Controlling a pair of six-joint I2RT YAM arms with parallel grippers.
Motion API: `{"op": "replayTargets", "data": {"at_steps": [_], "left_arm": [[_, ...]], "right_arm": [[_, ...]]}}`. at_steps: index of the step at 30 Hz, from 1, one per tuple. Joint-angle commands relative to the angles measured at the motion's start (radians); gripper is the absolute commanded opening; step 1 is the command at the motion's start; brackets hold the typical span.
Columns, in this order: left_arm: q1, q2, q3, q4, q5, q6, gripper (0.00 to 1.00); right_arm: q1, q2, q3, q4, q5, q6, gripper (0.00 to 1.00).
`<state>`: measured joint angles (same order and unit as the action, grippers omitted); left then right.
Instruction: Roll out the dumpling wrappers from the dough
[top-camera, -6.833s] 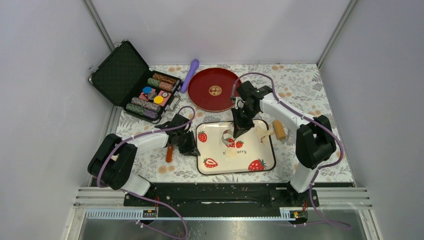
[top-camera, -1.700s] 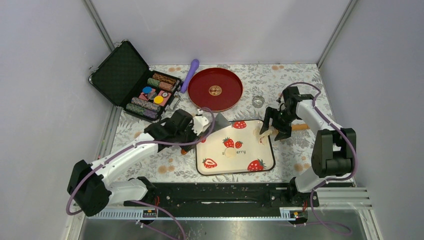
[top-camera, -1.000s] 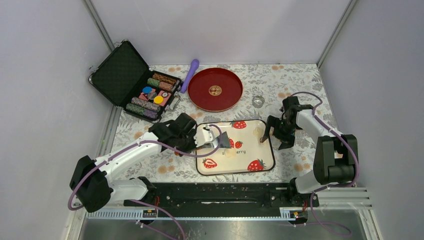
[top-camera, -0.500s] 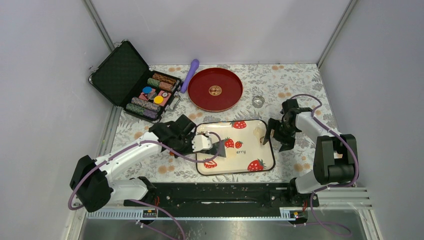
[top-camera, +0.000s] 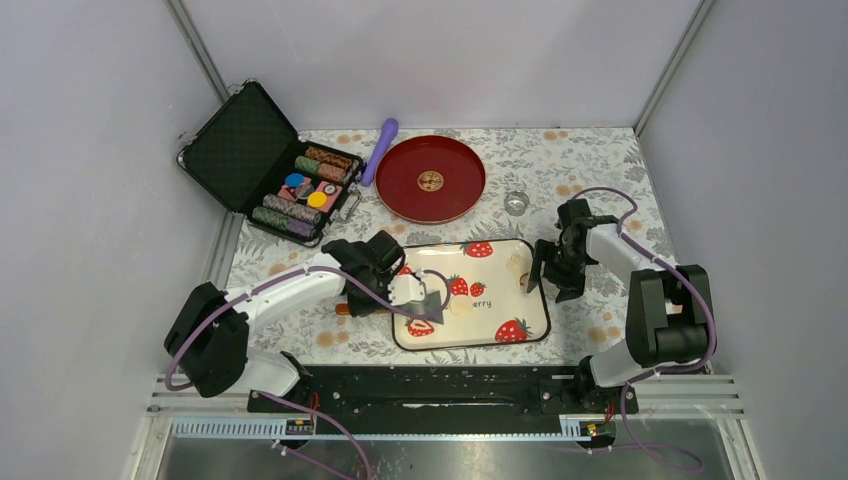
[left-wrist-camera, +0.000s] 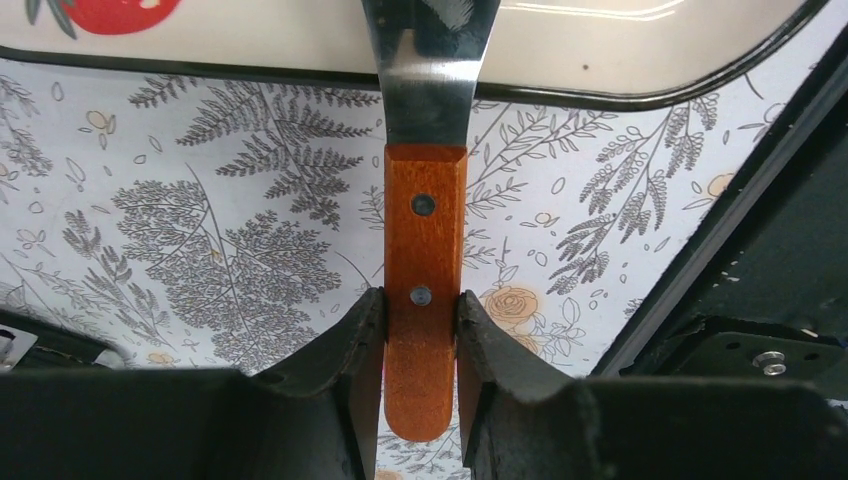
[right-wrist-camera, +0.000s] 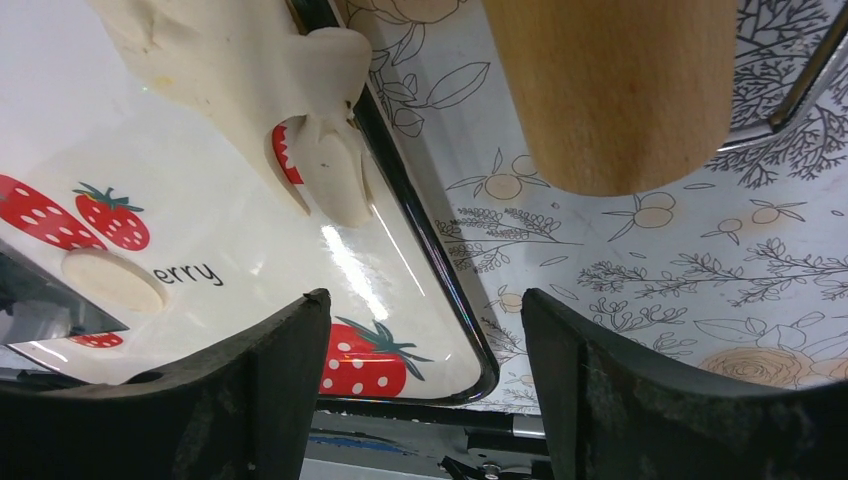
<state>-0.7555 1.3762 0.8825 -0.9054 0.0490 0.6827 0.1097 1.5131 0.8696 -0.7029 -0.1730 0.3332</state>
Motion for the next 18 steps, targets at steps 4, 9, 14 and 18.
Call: {"op": "replayTargets", "data": {"at_steps": [4, 9, 14, 18], "left_arm": [[-0.009, 0.027, 0.084, 0.004, -0.046, -0.002, 0.00], [-0.020, 0.029, 0.098, 0.011, -0.044, -0.002, 0.00], [-0.030, 0.037, 0.114, 0.010, -0.042, 0.008, 0.00], [-0.030, 0.040, 0.119, 0.008, -0.020, 0.014, 0.00]], "right_arm": [[0.023, 0.022, -0.001, 0.003, 0.015, -0.020, 0.76], [0.029, 0.024, 0.000, 0.003, 0.011, -0.023, 0.76], [0.028, 0.029, 0.000, 0.003, 0.007, -0.025, 0.75], [0.028, 0.032, -0.001, 0.003, 0.004, -0.026, 0.75]]}}
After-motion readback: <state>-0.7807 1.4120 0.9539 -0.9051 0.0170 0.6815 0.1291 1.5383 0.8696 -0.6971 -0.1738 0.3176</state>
